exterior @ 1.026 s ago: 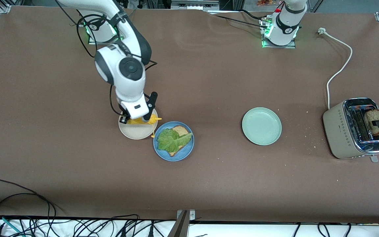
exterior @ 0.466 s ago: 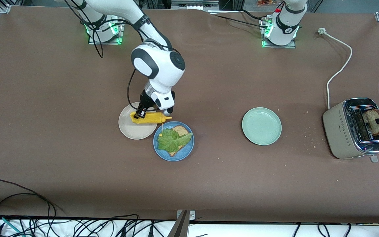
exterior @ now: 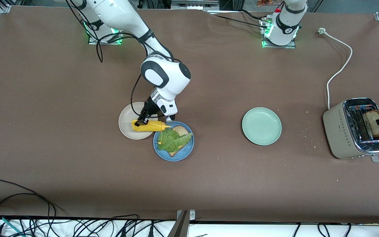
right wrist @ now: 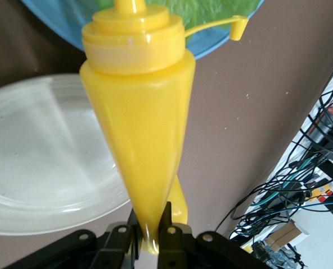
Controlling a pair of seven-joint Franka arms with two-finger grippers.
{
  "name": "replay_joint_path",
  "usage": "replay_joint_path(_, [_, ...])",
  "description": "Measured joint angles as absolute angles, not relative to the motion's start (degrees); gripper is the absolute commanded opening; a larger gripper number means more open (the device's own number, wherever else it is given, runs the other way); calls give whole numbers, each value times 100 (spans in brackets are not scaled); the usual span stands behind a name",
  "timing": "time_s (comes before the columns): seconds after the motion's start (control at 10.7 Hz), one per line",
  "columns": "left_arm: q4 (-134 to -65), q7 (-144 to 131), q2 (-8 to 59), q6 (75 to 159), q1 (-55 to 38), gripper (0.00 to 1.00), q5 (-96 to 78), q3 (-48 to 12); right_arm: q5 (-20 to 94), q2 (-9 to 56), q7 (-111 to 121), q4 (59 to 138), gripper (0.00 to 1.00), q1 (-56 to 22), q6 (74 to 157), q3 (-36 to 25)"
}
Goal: Make sandwich in blue plate with both arms
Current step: 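Tilt the bottle over the bread while the left gripper lifts the toast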
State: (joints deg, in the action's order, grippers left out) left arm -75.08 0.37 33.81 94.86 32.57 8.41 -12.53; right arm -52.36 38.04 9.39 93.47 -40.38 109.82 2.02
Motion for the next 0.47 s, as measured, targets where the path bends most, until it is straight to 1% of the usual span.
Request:
replay_joint_path(0.19, [-7477, 249, 3161, 9327, 3257, 0, 841, -1277, -5472, 3871, 922, 9254, 0, -4080, 10977, 174])
replay_joint_path(0.47, [-7462, 558, 2674, 8836, 3262, 0, 841, -1278, -5927, 3872, 923, 9226, 0, -4082, 10974, -15])
